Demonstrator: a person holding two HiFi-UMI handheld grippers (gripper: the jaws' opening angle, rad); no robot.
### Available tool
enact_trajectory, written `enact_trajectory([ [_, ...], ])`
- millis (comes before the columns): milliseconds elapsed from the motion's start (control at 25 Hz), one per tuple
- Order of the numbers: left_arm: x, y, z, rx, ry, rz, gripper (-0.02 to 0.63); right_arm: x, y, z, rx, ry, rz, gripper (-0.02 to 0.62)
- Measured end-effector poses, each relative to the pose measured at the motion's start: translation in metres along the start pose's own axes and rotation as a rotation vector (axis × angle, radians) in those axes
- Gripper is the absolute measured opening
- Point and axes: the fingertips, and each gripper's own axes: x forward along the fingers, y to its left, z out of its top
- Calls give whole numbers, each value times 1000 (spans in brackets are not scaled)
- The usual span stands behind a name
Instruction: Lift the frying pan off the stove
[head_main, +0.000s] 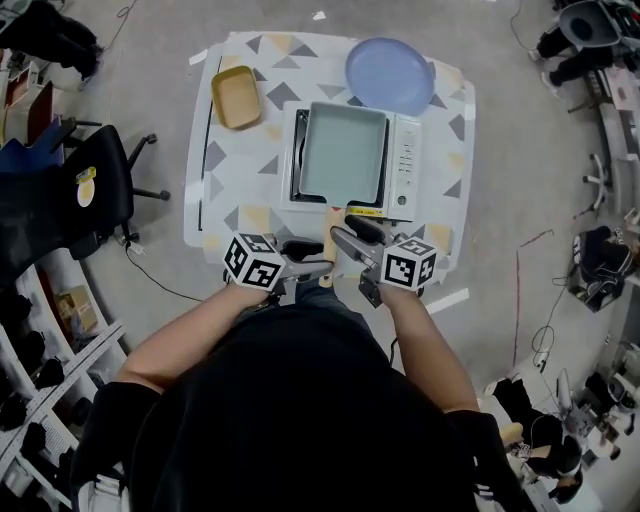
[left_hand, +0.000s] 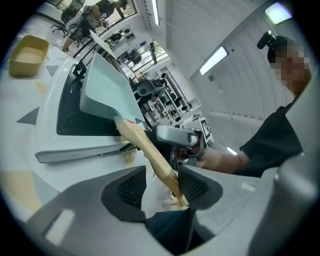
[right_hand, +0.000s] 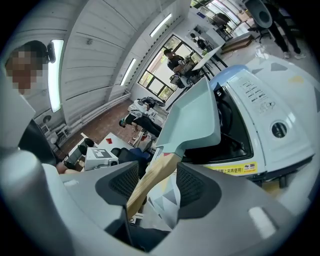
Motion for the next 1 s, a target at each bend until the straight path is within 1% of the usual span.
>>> enact_trajectory([
  [120, 4, -1, 1, -17, -11, -12, 198, 5, -3, -1, 40, 9, 29, 269],
  [320, 12, -5, 1, -22, -13, -21, 198, 13, -5, -3, 95, 18, 87, 272],
  [560, 19, -7, 2, -41, -22, -26, 198, 21, -6, -1, 110, 34, 129, 279],
  [760, 26, -8, 0, -61, -23, -53, 198, 27, -8, 2, 123, 41, 159, 288],
  [1000, 35, -10, -3, -64, -14, -70, 192, 38, -9, 5, 144, 54, 192, 290],
])
